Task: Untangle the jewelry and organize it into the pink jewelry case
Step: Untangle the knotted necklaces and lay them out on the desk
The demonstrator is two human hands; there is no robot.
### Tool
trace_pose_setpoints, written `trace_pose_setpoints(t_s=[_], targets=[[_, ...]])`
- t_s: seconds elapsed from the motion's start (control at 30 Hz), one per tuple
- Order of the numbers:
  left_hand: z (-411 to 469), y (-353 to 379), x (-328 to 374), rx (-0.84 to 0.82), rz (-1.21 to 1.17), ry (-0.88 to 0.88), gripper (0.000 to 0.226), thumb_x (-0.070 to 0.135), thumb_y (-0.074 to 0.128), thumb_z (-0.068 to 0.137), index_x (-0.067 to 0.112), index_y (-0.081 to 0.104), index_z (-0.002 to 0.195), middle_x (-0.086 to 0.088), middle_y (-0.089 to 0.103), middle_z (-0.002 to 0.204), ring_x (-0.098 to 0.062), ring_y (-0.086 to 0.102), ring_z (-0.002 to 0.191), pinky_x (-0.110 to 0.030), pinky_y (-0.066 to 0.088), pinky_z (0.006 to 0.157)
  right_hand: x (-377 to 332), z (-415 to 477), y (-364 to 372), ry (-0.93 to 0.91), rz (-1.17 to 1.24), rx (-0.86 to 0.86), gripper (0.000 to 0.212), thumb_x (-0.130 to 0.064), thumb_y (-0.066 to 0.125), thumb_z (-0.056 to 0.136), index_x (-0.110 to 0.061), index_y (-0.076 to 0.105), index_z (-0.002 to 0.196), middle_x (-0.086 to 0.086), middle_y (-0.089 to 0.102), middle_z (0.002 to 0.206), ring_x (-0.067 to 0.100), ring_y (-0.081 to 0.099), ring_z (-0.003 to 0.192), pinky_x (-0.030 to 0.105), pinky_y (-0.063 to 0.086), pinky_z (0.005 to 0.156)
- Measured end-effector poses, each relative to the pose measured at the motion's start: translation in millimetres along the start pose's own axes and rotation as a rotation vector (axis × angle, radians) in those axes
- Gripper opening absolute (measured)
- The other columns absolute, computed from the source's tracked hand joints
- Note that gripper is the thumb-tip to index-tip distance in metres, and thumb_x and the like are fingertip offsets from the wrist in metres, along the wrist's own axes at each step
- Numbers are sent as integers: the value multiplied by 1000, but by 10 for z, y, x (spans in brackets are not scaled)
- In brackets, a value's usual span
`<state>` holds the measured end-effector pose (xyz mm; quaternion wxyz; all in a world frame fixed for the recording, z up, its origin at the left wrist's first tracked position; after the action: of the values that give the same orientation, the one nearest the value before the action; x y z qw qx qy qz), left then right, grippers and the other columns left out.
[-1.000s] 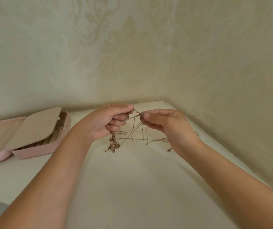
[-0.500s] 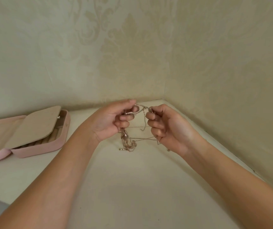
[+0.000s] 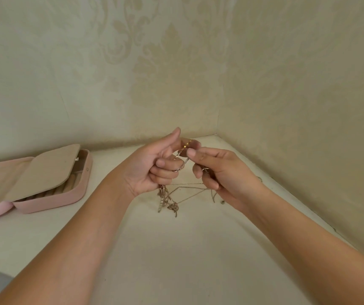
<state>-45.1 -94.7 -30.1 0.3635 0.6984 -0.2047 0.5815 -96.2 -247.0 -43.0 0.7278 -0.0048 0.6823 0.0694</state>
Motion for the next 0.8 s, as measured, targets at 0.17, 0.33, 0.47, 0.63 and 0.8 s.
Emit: trace_pose_setpoints(t_s=[0.17,0.33,0.47,0.63,0.8], targets=[[22,-43,-12,30,53,82,24,39,56,86,22,63,70,10,34,53,3,24,35,-9,17,31,-6,9,-53,-22,3,83,15,-17,60,91,-16,74,96,-3,66,72,8,31,39,15,24,39],[40,-60,-13,105,64,130,30,34,53,82,23,53,54,8,42,65,-1,32,48,-9,19,33,14,42,-104,-10,-14,228,12,-15,73,81,-14,76,93,-6,67,77,6,41,46,13,29,41],[29,-75,-11,113,95,144,23,33,53,81,22,59,63,6,55,74,-2,36,51,-9,20,32,26,47,-137,50,59,144,10,-8,67,85,-9,73,93,-1,71,83,8,61,56,14,42,47],[37,-87,-10,90,150,143,13,30,53,84,19,58,89,8,41,61,0,24,43,-9,16,32,-7,27,-172,53,-26,124,9,-6,73,79,-4,72,87,4,69,70,10,65,61,15,49,54],[51,-83,-28,123,319,144,10,21,69,82,27,67,90,11,39,61,-2,24,45,-11,18,36,-27,22,-155,62,-27,-17,2,-6,64,87,-5,66,87,3,65,77,12,66,67,16,46,52]])
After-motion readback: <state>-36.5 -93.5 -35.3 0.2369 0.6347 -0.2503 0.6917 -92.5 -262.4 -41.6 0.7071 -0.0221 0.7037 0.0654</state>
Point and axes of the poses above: each hand's wrist, its own z-axis towards the middle knuckle, its own y-axis out of the palm, x = y × z, the point moved 1 cm from there along z, towards the middle knuckle
